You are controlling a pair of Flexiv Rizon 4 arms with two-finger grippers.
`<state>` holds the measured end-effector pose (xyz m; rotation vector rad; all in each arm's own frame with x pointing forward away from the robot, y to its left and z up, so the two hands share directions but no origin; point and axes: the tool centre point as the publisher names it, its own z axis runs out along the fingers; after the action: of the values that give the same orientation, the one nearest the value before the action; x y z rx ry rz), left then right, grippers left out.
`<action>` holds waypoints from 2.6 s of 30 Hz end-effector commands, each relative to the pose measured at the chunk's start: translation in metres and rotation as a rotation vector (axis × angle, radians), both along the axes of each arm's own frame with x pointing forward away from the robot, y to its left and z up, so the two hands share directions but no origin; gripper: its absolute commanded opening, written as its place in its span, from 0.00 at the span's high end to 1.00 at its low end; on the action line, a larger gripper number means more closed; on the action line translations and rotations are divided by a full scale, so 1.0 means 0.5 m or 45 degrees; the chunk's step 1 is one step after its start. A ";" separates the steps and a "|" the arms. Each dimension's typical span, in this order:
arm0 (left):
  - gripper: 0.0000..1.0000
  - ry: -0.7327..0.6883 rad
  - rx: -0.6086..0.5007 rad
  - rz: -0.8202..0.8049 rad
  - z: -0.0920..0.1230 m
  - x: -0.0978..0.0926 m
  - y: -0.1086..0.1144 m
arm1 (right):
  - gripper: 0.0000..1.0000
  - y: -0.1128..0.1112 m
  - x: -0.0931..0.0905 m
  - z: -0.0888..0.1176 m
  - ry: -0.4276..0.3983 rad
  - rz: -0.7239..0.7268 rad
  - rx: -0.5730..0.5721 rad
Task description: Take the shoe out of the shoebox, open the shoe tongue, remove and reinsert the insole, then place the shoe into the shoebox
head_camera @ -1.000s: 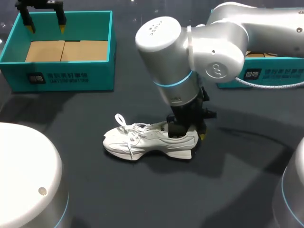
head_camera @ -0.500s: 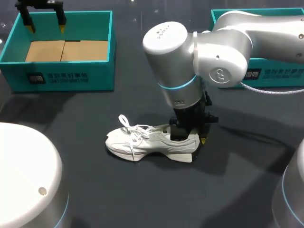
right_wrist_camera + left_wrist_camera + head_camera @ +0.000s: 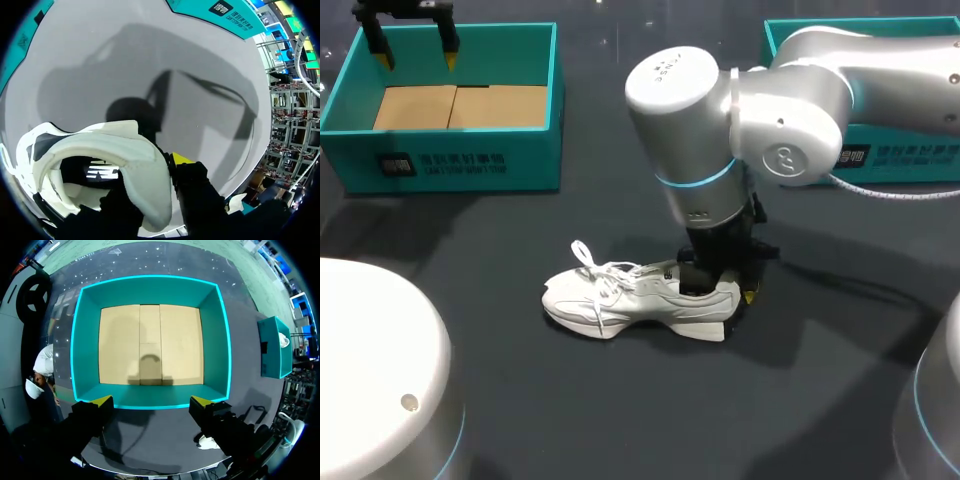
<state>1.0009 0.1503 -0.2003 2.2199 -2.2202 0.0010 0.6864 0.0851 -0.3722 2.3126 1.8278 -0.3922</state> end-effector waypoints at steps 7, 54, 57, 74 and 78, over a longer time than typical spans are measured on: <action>0.00 0.000 0.001 0.000 0.001 0.000 0.000 | 0.00 0.003 -0.013 0.076 -0.046 0.041 0.029; 0.00 0.000 0.001 0.000 0.001 0.000 0.000 | 0.00 -0.217 -0.086 0.239 -0.500 2.053 1.328; 0.00 0.000 0.001 0.000 0.001 0.000 0.000 | 0.00 -0.217 -0.086 0.239 -0.500 2.053 1.328; 0.00 0.000 0.001 0.000 0.001 0.000 0.000 | 0.00 -0.269 -0.078 0.133 -1.026 2.110 1.230; 0.00 0.000 0.001 0.000 0.001 0.000 0.000 | 0.00 -0.275 -0.077 0.133 -0.980 2.088 1.235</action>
<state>1.0009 0.1504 -0.2003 2.2200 -2.2201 0.0010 0.6623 -0.0465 -0.3033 0.1236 3.0426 1.0375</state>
